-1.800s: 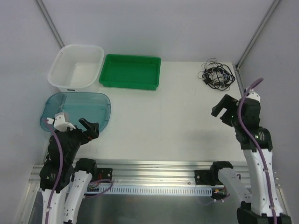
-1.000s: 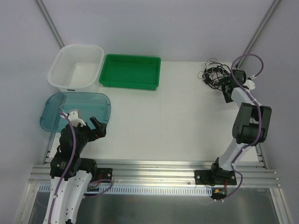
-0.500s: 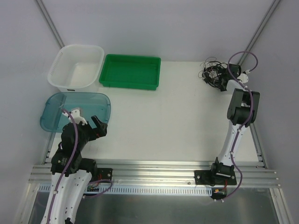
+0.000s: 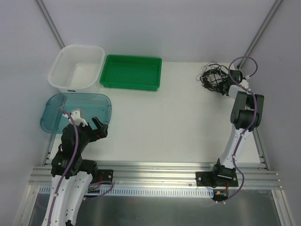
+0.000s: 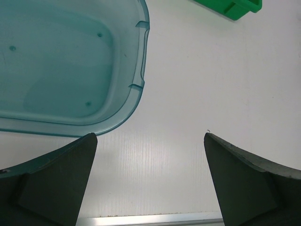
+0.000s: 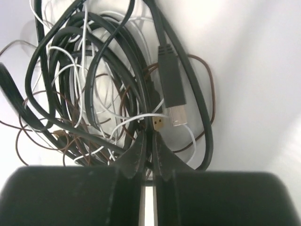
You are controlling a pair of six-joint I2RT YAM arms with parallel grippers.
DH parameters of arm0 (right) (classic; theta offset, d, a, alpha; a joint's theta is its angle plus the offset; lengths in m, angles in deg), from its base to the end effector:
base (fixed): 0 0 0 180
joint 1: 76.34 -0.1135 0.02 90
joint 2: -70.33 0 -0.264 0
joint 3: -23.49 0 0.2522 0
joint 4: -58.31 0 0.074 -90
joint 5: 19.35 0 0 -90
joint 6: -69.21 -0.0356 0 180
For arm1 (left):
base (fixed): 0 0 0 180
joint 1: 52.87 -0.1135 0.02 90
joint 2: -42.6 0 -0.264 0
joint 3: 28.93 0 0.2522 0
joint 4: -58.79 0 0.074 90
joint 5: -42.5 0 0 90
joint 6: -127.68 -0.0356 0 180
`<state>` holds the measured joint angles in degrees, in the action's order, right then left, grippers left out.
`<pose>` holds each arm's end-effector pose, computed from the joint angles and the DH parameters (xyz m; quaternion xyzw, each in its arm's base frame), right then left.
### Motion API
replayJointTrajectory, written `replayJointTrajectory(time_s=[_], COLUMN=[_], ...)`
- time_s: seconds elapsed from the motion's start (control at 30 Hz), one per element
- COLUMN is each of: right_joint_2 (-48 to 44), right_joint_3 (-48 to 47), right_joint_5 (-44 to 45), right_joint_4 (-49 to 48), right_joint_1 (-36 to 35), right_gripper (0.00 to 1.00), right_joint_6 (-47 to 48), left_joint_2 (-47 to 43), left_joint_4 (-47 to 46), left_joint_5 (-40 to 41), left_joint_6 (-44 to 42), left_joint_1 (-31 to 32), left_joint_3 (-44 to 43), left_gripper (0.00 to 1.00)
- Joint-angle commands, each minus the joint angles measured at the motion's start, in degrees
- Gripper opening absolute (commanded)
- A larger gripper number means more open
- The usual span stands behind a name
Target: Untangle the cables
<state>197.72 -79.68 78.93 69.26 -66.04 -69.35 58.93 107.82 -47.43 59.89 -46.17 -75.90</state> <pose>0.4906 -0.0944 0.1569 0.4640 0.7548 0.0899 0.4549 0.0870 -0.0102 0.2817 -0.1098 0.8035 -0.1456 0.5666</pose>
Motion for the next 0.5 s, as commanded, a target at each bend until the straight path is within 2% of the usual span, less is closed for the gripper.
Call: replayJointTrajectory(time_s=[0.0, 0.07, 0.2, 0.33, 0.47], right_joint_2=[-12.05, -17.24, -35.31, -50.29, -63.03], right_joint_3=[7.82, 14.76, 27.15, 36.83, 45.18], right_joint_5=[-3.96, -5.98, -11.34, -14.59, -17.76], right_joint_4=[5.79, 7.55, 11.76, 19.32, 21.88], right_joint_1=[-0.72, -1.42, -3.53, -10.02, -17.58], right_gripper=[0.01, 0.01, 0.01, 0.01, 0.01], right_joint_6=[7.39, 10.22, 17.69, 24.9, 29.56], left_joint_2=[-0.96, -1.13, -1.57, -0.87, 1.94], left_joint_4=[-2.31, -2.57, -3.36, -4.24, -4.15], left_joint_5=[-1.74, -2.71, -5.34, -10.26, -19.29], left_joint_6=[-1.04, -1.12, -1.74, -2.36, -1.83], left_joint_1=[0.16, 0.16, 0.16, 0.16, 0.16], left_joint_3=[0.25, 0.25, 0.43, -0.62, -5.54], left_gripper=[0.99, 0.99, 0.99, 0.99, 0.99])
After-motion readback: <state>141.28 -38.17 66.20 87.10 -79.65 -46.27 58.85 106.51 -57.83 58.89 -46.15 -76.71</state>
